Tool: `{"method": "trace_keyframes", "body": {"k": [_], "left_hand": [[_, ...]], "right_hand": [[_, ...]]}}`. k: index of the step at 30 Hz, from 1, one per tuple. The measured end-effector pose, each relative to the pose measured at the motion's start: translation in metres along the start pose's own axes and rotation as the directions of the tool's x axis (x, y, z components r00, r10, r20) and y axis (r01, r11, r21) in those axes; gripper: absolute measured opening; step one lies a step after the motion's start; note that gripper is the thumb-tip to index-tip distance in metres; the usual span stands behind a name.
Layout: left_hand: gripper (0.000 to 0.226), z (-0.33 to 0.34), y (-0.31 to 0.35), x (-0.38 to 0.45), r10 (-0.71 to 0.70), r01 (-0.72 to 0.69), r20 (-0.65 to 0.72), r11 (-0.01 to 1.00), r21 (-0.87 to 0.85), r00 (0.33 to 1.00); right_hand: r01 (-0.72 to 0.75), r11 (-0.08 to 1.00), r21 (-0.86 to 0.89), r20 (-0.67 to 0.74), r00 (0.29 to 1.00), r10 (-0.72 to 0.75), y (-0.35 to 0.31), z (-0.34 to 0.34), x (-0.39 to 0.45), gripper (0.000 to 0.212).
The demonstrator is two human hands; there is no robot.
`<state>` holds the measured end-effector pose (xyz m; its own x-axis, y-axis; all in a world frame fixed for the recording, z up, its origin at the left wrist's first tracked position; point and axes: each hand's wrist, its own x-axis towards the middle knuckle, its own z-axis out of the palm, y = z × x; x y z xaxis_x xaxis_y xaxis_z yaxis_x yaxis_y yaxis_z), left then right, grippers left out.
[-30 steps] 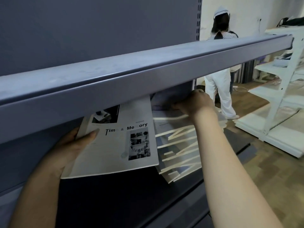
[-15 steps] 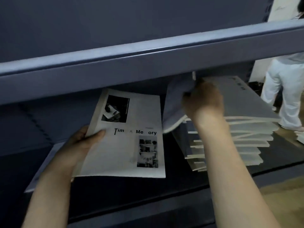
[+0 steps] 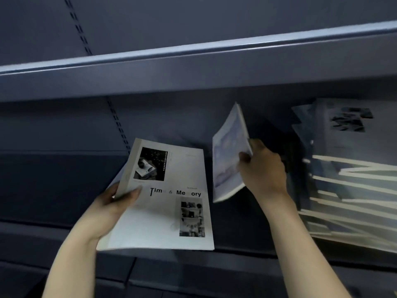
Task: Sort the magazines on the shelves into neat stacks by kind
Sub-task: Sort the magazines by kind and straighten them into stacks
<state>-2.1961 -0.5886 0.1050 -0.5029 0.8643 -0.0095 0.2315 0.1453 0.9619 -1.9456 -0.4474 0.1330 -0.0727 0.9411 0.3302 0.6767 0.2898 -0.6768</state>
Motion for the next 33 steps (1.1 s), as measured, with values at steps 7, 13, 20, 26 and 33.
{"method": "trace_keyframes", "body": {"k": [7, 13, 20, 26, 33], "left_hand": [[0.06, -0.038, -0.019, 0.008, -0.067, 0.065, -0.052, 0.997, -0.048, 0.996], [0.068, -0.094, -0.037, 0.027, -0.097, 0.094, -0.089, 0.995, -0.04, 0.991], [0.03, -0.151, -0.062, 0.04, -0.195, 0.167, -0.18, 0.973, -0.158, 0.964], [0.032, -0.188, -0.076, 0.045, -0.222, 0.171, -0.213, 0.958, -0.232, 0.951], [0.033, -0.219, -0.096, 0.055, -0.202, 0.155, -0.239, 0.967, -0.201, 0.95]], "right_hand": [[-0.022, 0.992, 0.123, 0.069, 0.998, 0.013, -0.014, 0.052, 0.004, 0.022], [-0.005, 0.988, 0.152, 0.147, 0.989, -0.018, -0.041, 0.101, 0.003, 0.021], [-0.048, 0.956, 0.291, 0.189, 0.982, -0.008, -0.085, 0.165, -0.01, 0.02], [-0.125, 0.934, 0.336, 0.296, 0.955, 0.022, -0.115, 0.209, -0.018, 0.023], [-0.219, 0.927, 0.304, 0.386, 0.918, 0.09, -0.127, 0.244, -0.022, 0.028]]}}
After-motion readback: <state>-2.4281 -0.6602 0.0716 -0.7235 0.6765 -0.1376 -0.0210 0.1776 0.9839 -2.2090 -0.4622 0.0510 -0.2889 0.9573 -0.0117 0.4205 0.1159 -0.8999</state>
